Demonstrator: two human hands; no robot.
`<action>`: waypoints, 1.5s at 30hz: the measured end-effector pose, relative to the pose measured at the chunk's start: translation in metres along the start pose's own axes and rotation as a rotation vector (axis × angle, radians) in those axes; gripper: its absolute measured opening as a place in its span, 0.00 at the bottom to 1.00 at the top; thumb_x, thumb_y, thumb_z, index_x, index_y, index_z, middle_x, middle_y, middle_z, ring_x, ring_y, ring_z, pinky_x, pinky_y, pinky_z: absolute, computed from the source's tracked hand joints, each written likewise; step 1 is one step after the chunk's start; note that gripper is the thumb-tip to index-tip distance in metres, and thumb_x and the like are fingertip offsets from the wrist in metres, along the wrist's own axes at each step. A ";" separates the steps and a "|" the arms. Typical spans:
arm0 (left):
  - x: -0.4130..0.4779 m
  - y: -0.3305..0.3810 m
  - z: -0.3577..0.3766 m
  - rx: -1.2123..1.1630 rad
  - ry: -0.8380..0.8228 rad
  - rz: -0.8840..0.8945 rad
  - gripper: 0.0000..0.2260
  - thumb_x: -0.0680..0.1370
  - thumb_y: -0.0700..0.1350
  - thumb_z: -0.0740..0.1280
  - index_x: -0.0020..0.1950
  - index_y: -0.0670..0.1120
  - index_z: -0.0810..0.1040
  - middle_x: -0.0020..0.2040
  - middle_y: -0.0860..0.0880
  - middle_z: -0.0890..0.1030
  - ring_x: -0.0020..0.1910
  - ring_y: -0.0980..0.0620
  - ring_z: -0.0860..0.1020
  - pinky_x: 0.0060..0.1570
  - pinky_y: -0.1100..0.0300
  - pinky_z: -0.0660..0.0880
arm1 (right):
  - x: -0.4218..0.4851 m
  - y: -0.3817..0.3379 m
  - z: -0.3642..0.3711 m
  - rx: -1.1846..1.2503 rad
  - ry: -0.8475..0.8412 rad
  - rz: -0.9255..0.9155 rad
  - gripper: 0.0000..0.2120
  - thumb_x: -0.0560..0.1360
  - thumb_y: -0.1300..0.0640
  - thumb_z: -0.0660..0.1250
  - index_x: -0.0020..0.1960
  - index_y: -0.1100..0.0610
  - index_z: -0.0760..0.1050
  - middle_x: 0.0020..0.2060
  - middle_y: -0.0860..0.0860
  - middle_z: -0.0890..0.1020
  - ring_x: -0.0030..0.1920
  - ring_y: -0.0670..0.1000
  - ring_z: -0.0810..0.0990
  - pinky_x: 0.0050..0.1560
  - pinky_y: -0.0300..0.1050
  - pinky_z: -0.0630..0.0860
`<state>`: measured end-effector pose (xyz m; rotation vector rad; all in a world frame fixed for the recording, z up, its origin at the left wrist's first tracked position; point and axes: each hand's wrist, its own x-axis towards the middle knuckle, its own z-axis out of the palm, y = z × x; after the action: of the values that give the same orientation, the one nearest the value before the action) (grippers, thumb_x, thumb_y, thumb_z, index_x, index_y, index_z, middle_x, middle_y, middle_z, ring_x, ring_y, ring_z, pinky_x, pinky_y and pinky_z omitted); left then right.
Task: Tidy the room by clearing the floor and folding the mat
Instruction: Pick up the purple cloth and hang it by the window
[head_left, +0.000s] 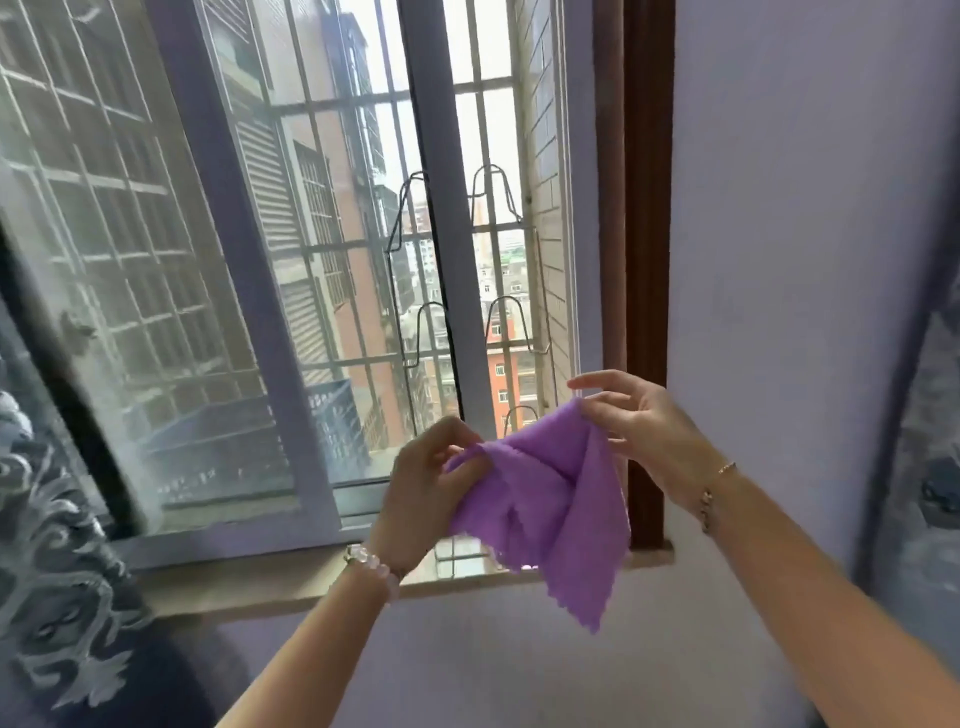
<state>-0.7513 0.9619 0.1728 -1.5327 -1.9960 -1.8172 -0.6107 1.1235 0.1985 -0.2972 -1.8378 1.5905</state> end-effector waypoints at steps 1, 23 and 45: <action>0.013 0.002 -0.004 0.011 -0.022 0.034 0.05 0.72 0.38 0.69 0.37 0.45 0.77 0.31 0.55 0.78 0.30 0.63 0.73 0.32 0.71 0.70 | 0.009 -0.001 0.001 -0.009 0.004 -0.007 0.07 0.76 0.62 0.66 0.51 0.52 0.78 0.42 0.51 0.82 0.43 0.48 0.80 0.44 0.40 0.80; 0.202 0.045 -0.047 0.011 -0.035 0.315 0.09 0.72 0.38 0.70 0.36 0.51 0.79 0.32 0.56 0.79 0.32 0.59 0.75 0.32 0.68 0.70 | 0.127 -0.046 0.024 -0.351 0.037 -0.274 0.24 0.68 0.33 0.60 0.51 0.49 0.78 0.44 0.46 0.83 0.45 0.44 0.82 0.47 0.36 0.77; 0.236 0.049 -0.102 0.594 0.048 0.235 0.10 0.64 0.57 0.75 0.31 0.53 0.79 0.25 0.55 0.72 0.26 0.59 0.67 0.30 0.65 0.65 | 0.184 -0.072 0.035 -0.815 -0.094 -0.391 0.11 0.73 0.60 0.67 0.53 0.48 0.74 0.41 0.41 0.78 0.38 0.40 0.78 0.38 0.34 0.76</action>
<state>-0.8963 1.0199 0.3827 -1.4290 -1.9761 -1.0303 -0.7513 1.1854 0.3277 -0.1955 -2.3694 0.5511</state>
